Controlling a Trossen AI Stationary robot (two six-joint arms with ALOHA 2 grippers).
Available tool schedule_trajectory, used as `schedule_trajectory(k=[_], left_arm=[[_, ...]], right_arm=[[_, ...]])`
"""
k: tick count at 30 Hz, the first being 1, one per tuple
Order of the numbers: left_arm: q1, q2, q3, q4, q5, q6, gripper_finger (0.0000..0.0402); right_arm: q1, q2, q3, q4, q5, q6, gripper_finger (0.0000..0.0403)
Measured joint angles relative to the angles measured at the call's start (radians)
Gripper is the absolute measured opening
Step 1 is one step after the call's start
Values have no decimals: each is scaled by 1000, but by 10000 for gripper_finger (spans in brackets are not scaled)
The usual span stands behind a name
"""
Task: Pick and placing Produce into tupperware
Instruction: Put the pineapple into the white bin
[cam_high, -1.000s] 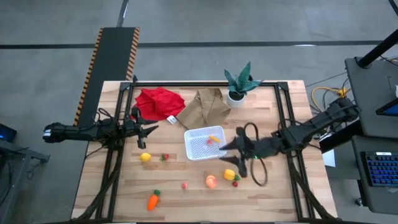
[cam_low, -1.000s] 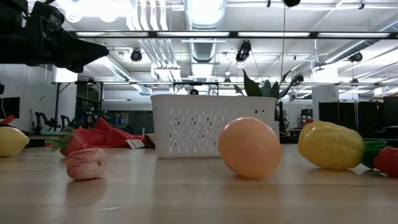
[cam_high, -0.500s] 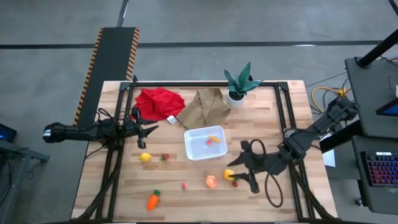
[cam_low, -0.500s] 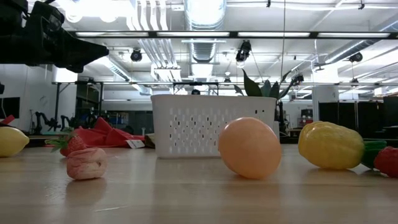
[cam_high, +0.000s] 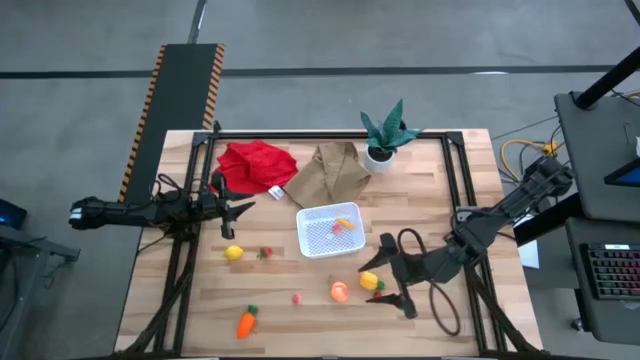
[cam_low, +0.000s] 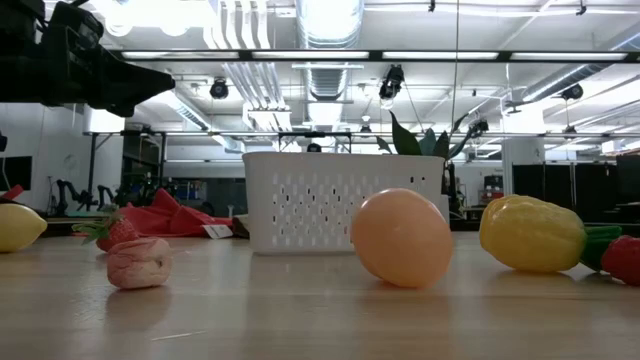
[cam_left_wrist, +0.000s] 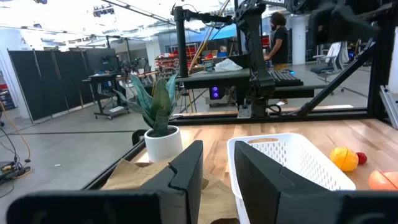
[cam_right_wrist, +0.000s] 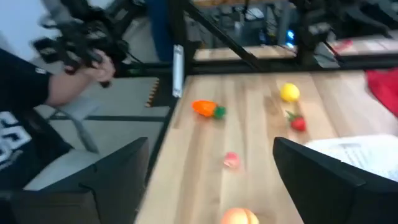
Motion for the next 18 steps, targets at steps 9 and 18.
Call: schedule_trajectory(k=[9,18], left_arm=[[0,0,0,0,0,0,80],[0,8,0,0,0,0,80]], right_arm=[[25,124,182,-457,49,196,315],[48,380,445,-954,40,423,298]])
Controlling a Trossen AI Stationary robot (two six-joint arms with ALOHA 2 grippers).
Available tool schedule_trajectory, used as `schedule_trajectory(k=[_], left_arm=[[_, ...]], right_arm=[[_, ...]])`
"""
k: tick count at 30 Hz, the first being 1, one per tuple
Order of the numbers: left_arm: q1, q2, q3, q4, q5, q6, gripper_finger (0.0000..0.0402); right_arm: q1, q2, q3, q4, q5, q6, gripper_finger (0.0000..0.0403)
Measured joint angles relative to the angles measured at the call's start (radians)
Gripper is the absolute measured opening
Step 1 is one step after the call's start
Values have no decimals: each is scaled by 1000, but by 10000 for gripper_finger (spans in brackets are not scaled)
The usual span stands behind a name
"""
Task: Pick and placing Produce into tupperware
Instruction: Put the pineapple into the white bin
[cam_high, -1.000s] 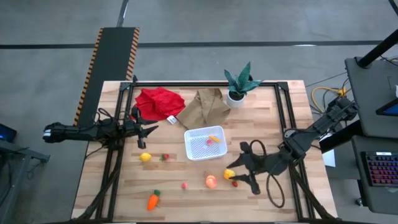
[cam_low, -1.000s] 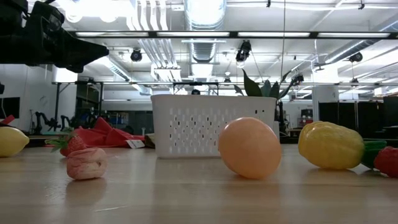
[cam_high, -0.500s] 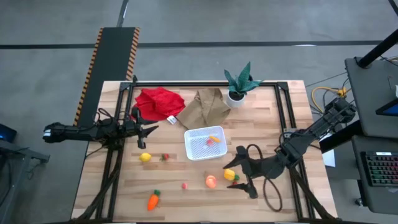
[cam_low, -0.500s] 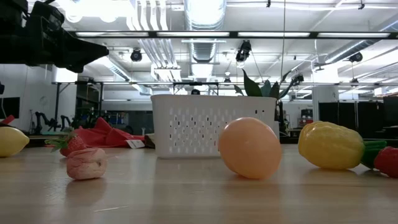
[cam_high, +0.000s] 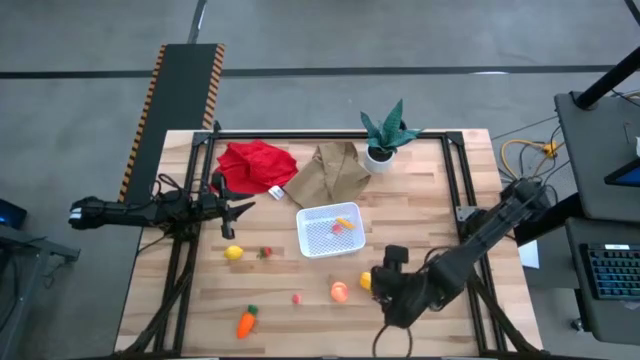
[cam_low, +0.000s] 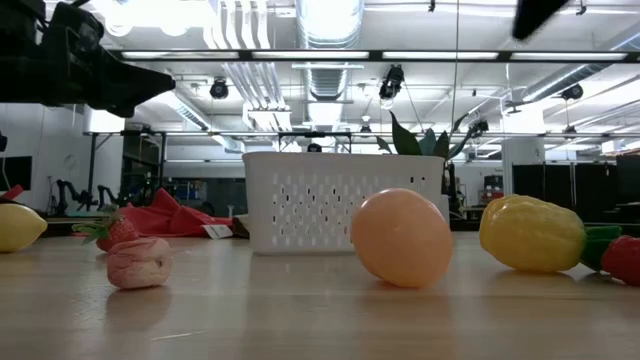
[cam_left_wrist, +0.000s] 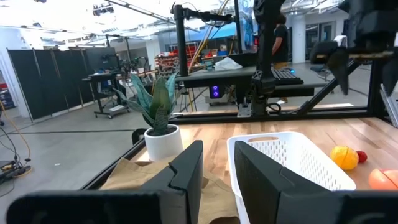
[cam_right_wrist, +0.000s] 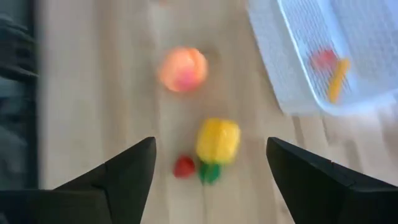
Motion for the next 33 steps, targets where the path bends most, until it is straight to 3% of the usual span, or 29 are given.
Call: schedule_trajectory(k=[4,20,33], left_arm=[[0,9,0,1,0,0,80],[0,18,0,2,-7,0,80],[0,19,0,2,-7,0,80]], right_arm=[[-10,67,27,-51,15,148,298],[-10,169,9,-30,33,143,311],[-23,167,-113,120,26,150,313]])
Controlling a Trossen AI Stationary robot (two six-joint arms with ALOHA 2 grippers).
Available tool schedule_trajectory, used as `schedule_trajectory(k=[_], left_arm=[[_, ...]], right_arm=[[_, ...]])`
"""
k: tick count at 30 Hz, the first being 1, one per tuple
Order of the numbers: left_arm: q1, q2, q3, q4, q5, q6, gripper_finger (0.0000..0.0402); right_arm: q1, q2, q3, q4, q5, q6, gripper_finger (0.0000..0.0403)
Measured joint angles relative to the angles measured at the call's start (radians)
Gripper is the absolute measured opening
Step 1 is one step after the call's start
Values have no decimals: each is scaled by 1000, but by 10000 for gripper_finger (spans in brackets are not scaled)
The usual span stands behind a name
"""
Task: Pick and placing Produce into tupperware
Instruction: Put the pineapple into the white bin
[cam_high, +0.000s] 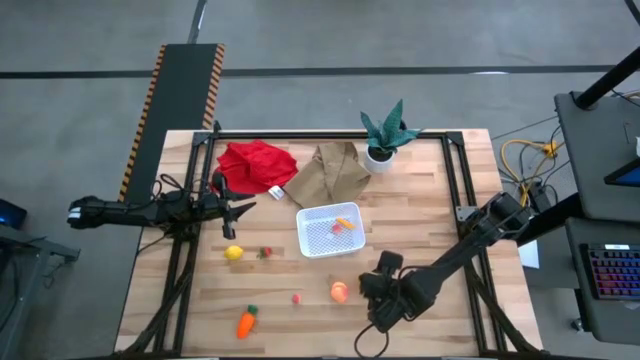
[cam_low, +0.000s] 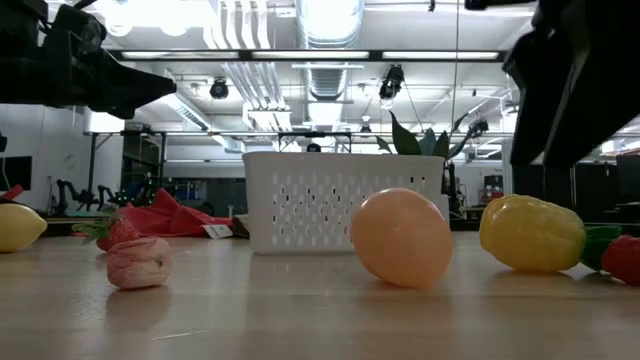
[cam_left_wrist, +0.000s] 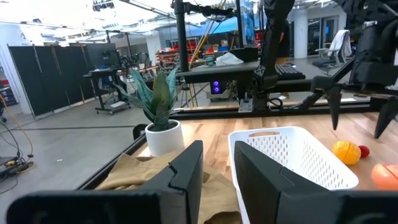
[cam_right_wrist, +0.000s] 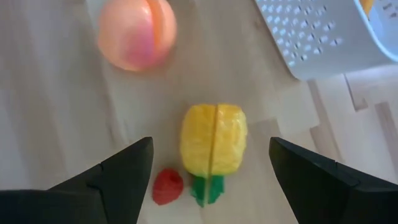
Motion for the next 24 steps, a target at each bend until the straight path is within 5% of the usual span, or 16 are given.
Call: schedule_trajectory(k=[24], left_arm=[[0,0,0,0,0,0,80]], right_arm=[[-53,-3,-140,193,-61,-51,316]])
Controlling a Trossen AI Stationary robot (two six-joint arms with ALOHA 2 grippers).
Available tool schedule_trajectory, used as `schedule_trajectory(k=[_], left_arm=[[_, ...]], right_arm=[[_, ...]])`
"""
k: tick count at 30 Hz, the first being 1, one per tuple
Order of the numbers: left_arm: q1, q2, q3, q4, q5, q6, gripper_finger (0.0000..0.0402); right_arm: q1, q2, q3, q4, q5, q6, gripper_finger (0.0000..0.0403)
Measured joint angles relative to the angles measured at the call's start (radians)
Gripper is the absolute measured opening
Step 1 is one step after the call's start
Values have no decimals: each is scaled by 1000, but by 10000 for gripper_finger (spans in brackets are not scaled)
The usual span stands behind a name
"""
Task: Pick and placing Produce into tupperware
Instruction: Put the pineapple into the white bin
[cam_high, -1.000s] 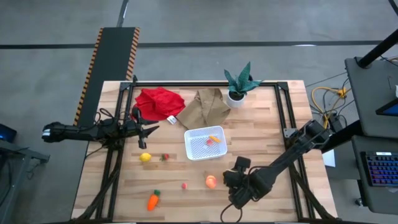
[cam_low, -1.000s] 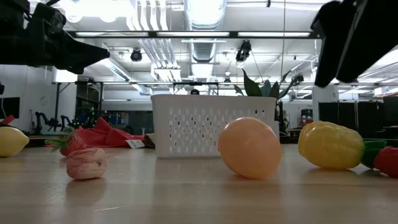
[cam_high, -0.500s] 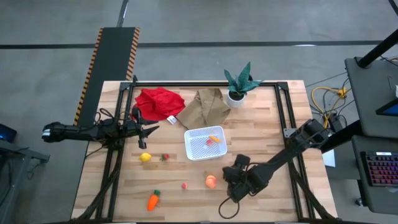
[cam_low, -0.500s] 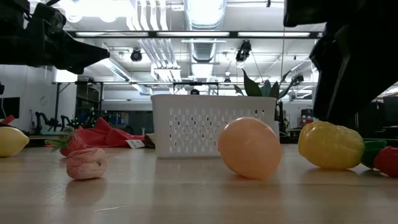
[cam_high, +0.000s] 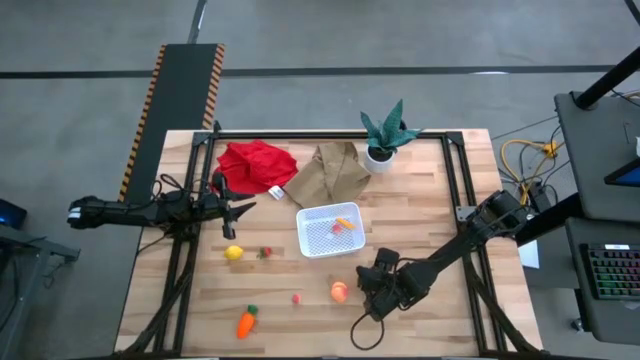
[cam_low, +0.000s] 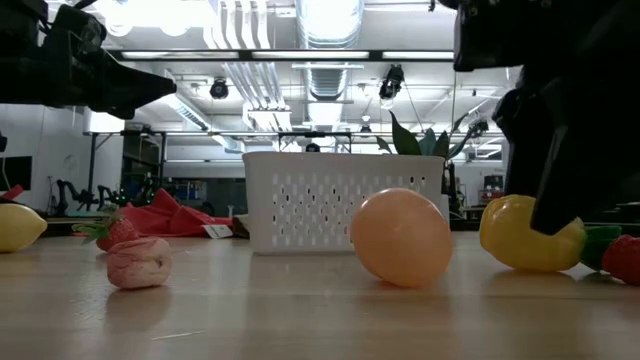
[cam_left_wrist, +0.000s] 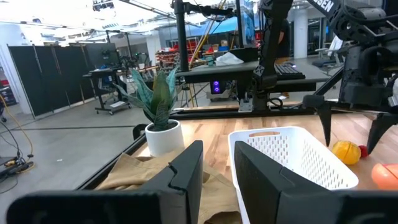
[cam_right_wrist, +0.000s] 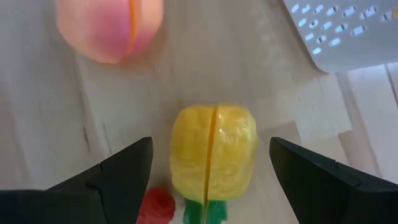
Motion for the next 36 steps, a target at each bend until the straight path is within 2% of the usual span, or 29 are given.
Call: schedule_trajectory(k=[10,17,31,36], left_arm=[[0,0,0,0,0,0,80],[0,0,0,0,0,0,80],[0,0,0,-1,0,0,80],[0,0,0,0,0,0,80]], right_arm=[[-18,0,-102,170,-26,-16,316],[-27,0,-116,190,-49,-18,302],[-33,0,-113,191,-49,-18,219],[-33,-1,-113,190,-49,-18,204]])
